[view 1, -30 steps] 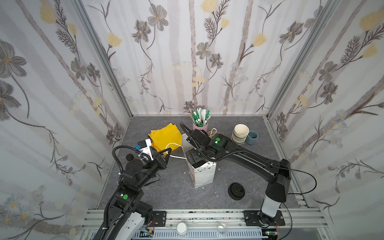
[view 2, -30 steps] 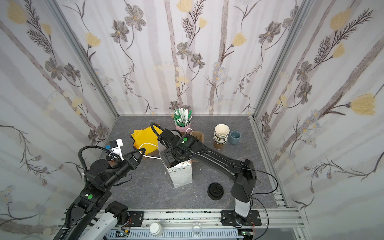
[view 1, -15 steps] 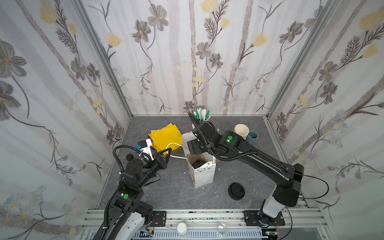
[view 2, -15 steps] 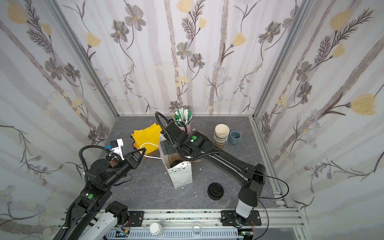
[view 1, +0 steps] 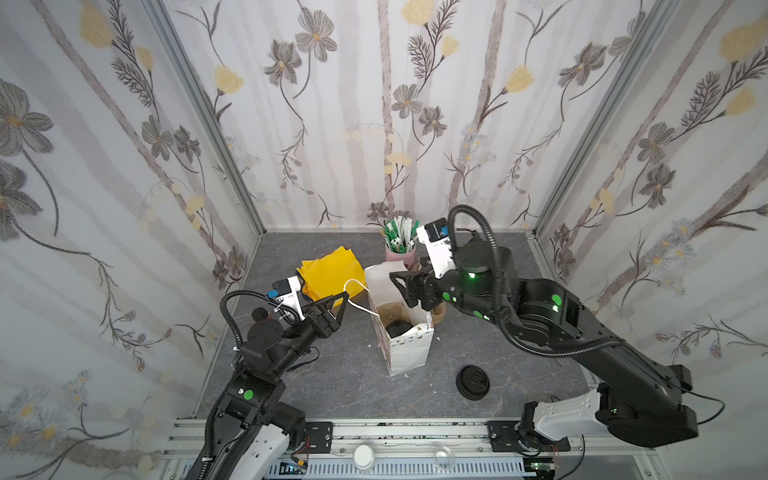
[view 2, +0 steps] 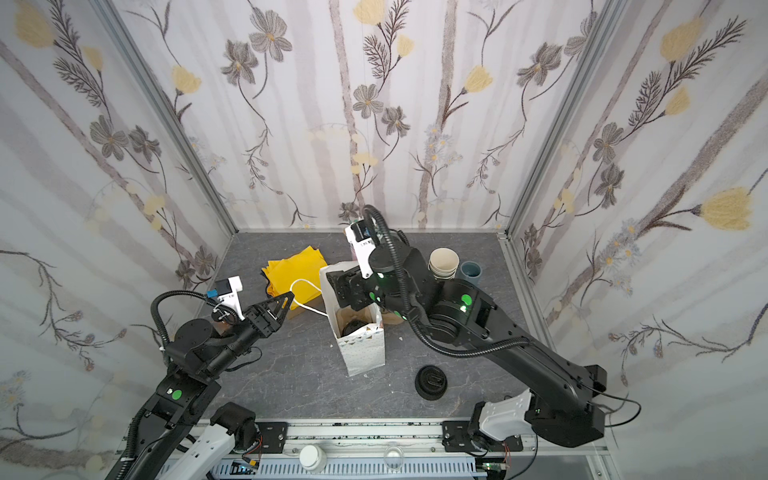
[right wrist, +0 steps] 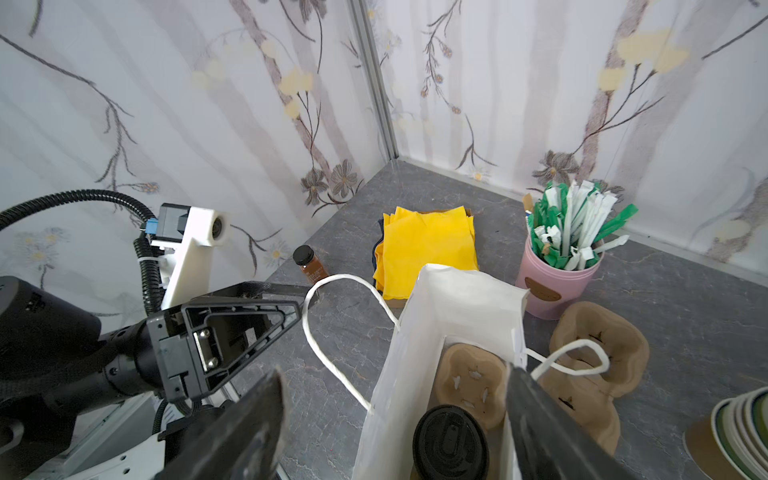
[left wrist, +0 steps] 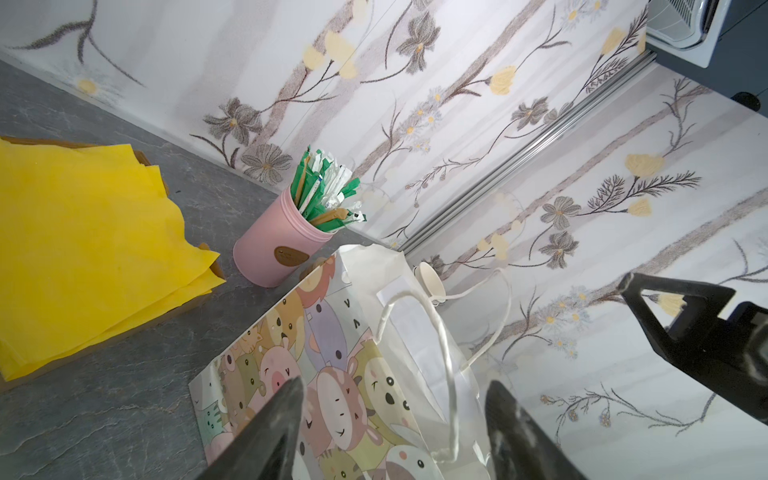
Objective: Pack the takeout coffee
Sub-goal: 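Lift the right gripper out of the bag and swing it away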
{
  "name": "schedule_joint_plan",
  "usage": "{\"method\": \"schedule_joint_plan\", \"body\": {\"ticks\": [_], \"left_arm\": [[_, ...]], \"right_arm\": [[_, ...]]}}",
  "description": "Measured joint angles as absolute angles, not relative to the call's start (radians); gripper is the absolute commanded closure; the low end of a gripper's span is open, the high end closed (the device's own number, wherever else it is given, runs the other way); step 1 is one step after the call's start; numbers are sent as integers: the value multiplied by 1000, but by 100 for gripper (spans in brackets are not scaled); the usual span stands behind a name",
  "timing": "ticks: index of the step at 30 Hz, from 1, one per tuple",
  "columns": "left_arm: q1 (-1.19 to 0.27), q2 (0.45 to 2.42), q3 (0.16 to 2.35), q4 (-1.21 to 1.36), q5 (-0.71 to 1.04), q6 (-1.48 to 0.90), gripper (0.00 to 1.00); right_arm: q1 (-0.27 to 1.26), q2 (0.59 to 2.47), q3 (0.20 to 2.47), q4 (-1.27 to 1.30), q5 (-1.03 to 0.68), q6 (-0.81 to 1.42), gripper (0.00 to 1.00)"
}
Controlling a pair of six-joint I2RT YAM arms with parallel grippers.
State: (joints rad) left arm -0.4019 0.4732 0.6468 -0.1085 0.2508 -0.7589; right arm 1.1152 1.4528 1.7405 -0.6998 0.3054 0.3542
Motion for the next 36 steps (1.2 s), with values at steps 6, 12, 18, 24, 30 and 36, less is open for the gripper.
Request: {"method": "schedule_joint_plan", "body": {"ticks": [6,12,18,24,30,36], "left_arm": [[-402,440,696,-111,189,-733,12],[-402,404,714,-163,43,-710,12],[-402,409,723,-263,-143,-693,12],[-385,495,738,-336,-290,-628,12],[-304,616,742,-340,-314,-602,12],[-208,665,671,-308,-216,-622,15]], "right_arm": [[1107,1195,1508,-707,427,410,18],[993,1022,1286,-728,497,558,21],[889,1010,1155,-761,478,649,21],[851,1016,1103,-753,450,662,20],[814,1018,1050,-707,420,645,19],[679,1050,995,-673,387,627,21]]}}
